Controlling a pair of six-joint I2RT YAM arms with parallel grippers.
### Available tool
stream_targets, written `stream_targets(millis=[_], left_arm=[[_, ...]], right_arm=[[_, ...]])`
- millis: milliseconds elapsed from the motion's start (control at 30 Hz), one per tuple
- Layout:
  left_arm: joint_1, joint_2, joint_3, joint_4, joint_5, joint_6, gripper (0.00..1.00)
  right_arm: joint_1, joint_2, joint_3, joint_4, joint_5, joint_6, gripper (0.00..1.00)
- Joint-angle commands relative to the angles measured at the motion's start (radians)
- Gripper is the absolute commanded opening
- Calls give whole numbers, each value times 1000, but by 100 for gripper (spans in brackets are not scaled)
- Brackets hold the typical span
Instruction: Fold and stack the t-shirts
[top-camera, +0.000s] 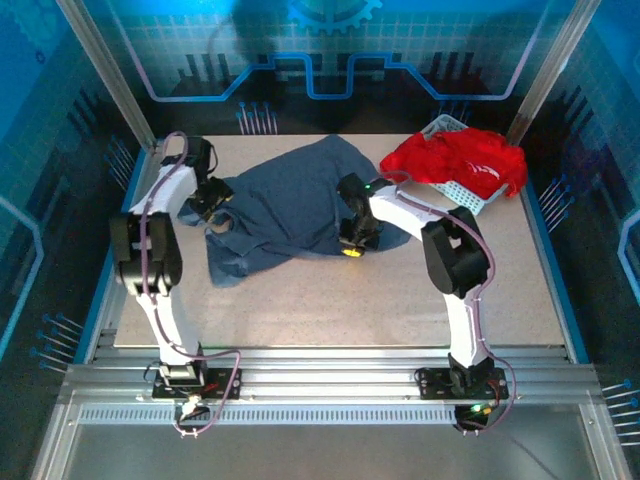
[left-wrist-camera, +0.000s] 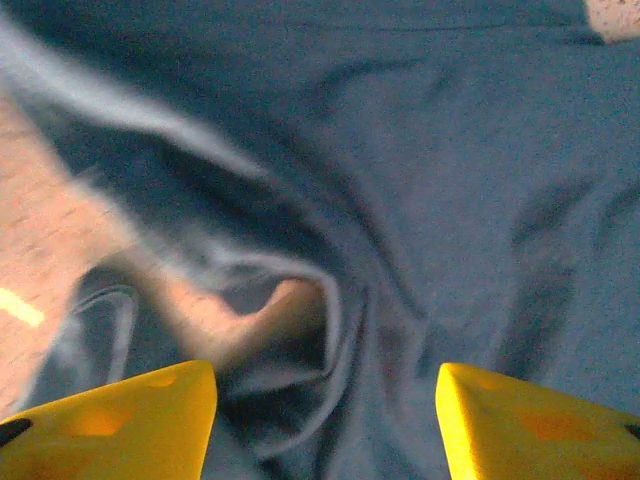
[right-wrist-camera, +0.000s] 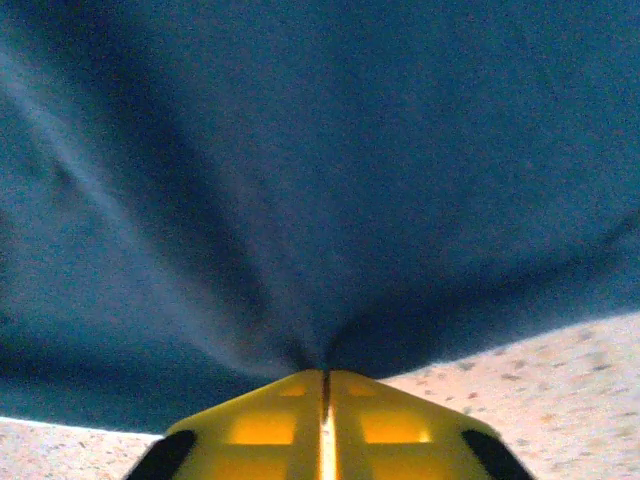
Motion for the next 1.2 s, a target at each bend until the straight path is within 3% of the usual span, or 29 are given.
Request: stream_targets(millis=[0, 167, 467, 933, 1167], left_arm=[[96, -136, -154, -32, 39, -65, 62], [193, -101, -200, -8, 194, -189, 61], [227, -17, -218, 113, 307, -421, 61], [219, 50, -214, 153, 313, -503, 57], [206, 84, -208, 166, 324, -507, 47]], right_arm=[[-57, -47, 27, 2, 32, -69, 21], [-63, -103, 28, -2, 39, -131, 36], [-69, -215, -26, 8, 41, -175, 38], [-112, -267, -78, 20, 18, -180, 37], [-114, -268, -81, 16, 27, -178, 37]])
